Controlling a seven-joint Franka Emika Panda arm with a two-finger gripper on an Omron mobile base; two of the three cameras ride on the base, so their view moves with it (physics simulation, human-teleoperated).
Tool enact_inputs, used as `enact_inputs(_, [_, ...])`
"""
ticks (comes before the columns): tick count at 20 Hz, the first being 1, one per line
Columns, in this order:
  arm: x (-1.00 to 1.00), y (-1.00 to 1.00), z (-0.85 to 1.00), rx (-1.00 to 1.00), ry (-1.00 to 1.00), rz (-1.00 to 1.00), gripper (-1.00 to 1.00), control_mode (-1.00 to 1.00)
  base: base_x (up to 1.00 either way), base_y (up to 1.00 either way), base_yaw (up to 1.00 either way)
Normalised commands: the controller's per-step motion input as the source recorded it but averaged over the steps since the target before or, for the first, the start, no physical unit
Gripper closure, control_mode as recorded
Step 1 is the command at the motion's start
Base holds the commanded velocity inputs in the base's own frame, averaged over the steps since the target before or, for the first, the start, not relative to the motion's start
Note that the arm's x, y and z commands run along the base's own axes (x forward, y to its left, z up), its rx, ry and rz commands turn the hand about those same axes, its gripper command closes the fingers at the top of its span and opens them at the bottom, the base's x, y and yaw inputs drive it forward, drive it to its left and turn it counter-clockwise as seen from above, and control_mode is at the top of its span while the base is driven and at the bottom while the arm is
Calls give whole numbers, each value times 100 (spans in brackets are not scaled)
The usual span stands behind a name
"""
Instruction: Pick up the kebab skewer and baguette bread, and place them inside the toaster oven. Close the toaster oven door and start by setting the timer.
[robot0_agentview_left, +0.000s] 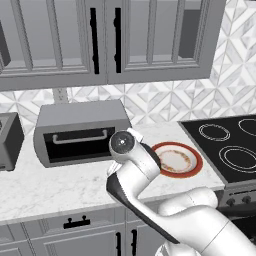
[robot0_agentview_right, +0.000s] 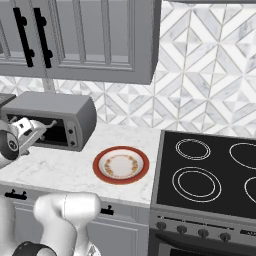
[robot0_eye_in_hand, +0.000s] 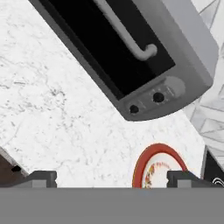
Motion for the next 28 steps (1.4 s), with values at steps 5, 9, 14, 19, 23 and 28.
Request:
enact_inputs(5, [0,3,10,-82,18,54,-100,-100,0,0,0])
enact_inputs(9, [0,0,2,-81,26,50,-100,-100,0,0,0])
enact_inputs(14, [11,-3,0,-73,27,41,-100,-100,0,0,0])
enact_inputs(19, [11,-26,8,-56,29,25,-100,-100,0,0,0])
enact_inputs(23, [20,-42,0,-40,33,15,-100,-100,0,0,0])
enact_inputs(28, [37,-19,-7,-22,17,11,-100,-100,0,0,0])
